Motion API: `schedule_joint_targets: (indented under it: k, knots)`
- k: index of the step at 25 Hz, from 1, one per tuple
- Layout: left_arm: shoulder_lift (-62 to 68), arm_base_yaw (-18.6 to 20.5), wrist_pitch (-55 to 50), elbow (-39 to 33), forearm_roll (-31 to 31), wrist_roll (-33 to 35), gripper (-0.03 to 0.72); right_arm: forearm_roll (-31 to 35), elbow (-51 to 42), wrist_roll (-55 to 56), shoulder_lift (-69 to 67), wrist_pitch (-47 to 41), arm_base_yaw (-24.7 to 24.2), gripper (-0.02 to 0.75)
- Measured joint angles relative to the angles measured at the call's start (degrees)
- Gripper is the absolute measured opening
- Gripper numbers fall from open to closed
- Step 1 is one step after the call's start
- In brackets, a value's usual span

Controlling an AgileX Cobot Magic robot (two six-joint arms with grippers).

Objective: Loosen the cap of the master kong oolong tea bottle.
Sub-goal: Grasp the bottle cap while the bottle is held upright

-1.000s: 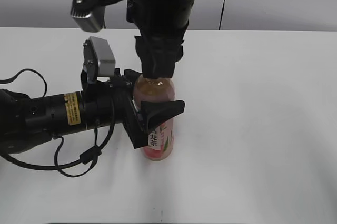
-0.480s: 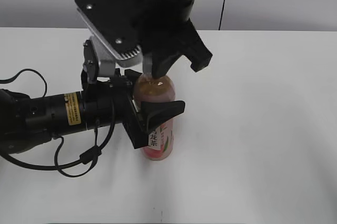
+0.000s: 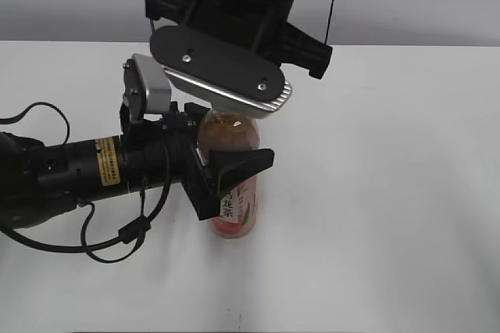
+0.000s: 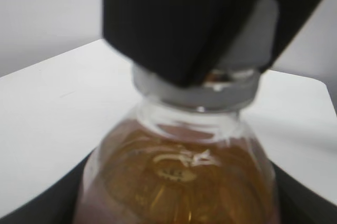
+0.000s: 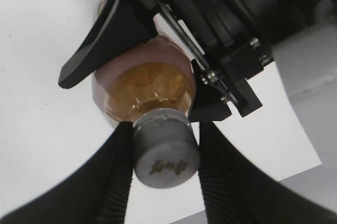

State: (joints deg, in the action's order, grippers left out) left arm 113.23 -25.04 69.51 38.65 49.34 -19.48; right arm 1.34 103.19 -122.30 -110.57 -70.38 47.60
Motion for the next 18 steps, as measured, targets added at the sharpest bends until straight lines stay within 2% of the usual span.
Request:
schedule_joint_targets:
  k: [3, 7, 9, 13, 15, 18]
  knots:
    - [0.0, 0.0, 0.0, 0.0, -0.1, 0.0, 0.445, -0.1, 0.0, 0.0, 0.0, 0.0, 0.0, 0.281]
    - [0.0, 0.0, 0.0, 0.0, -0.1, 0.0, 0.445, -0.3, 0.0, 8.1, 0.0, 0.0, 0.0, 0.293]
    - [0.0, 0.0, 0.0, 0.0, -0.2, -0.1, 0.445, -0.1, 0.0, 15.8, 0.0, 0.1, 0.0, 0.368]
    - [0.0, 0.0, 0.0, 0.0, -0.2, -0.2, 0.445, 0.3, 0.0, 33.0, 0.2, 0.2, 0.0, 0.594]
    - [0.0, 0.0, 0.0, 0.0, -0.2, -0.2, 0.445, 0.3, 0.0, 39.9, 0.5, 0.2, 0.0, 0.627]
    - [0.0, 0.0, 0.0, 0.0, -0.2, -0.2, 0.445, 0.2, 0.0, 52.0, 1.6, 0.2, 0.0, 0.603]
